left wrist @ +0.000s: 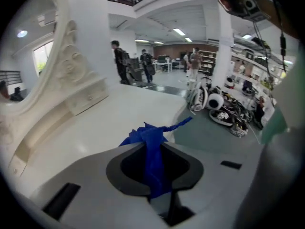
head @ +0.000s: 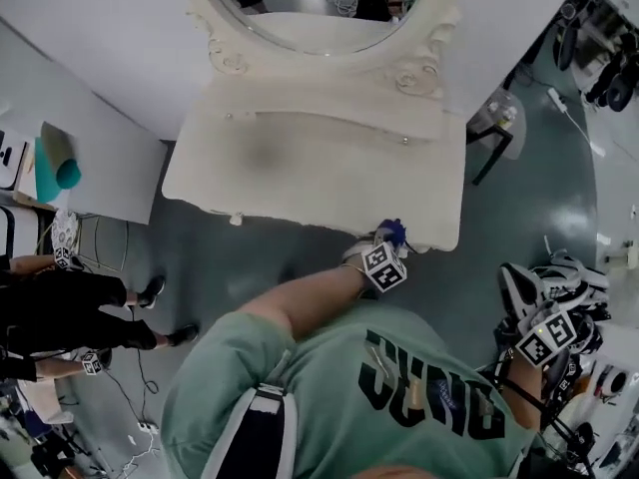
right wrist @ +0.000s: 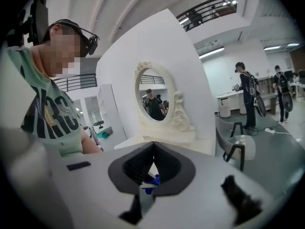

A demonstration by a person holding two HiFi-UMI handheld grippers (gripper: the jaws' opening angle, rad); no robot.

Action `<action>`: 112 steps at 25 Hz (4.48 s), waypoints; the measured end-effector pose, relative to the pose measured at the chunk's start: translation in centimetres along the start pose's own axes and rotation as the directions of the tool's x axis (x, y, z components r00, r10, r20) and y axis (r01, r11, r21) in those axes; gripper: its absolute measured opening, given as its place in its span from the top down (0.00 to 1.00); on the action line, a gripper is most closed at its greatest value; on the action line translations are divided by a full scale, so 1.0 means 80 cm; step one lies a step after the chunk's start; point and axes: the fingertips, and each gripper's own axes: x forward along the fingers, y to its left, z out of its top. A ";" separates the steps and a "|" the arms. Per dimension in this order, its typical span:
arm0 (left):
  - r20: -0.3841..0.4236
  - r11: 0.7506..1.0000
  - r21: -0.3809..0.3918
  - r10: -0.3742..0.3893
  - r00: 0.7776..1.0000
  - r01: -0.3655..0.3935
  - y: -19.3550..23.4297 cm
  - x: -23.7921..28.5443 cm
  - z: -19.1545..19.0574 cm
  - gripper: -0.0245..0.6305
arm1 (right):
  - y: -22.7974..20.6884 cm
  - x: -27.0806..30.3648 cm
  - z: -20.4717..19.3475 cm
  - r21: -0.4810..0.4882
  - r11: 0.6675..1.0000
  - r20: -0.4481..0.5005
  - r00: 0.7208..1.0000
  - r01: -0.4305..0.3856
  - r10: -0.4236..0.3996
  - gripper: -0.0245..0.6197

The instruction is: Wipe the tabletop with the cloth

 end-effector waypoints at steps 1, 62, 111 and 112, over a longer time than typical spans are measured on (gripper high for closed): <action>-0.016 0.998 0.038 -0.055 0.998 0.055 -0.029 0.009 0.016 0.84 | -0.009 -0.018 -0.001 0.007 1.000 0.011 1.000 0.023 -0.023 0.94; -0.530 0.453 0.835 0.506 0.680 0.313 0.302 0.277 0.313 0.84 | -0.290 -0.191 -0.095 0.400 0.860 0.147 0.904 0.317 -0.401 0.94; -0.309 0.880 0.472 0.116 0.944 0.047 0.177 0.313 0.395 0.84 | -0.317 -0.208 -0.094 0.379 0.877 0.163 0.912 0.296 -0.378 0.94; -0.306 0.853 0.516 0.094 0.947 0.081 0.146 0.304 0.379 0.84 | -0.310 -0.201 -0.089 0.366 0.885 0.170 0.915 0.287 -0.367 0.94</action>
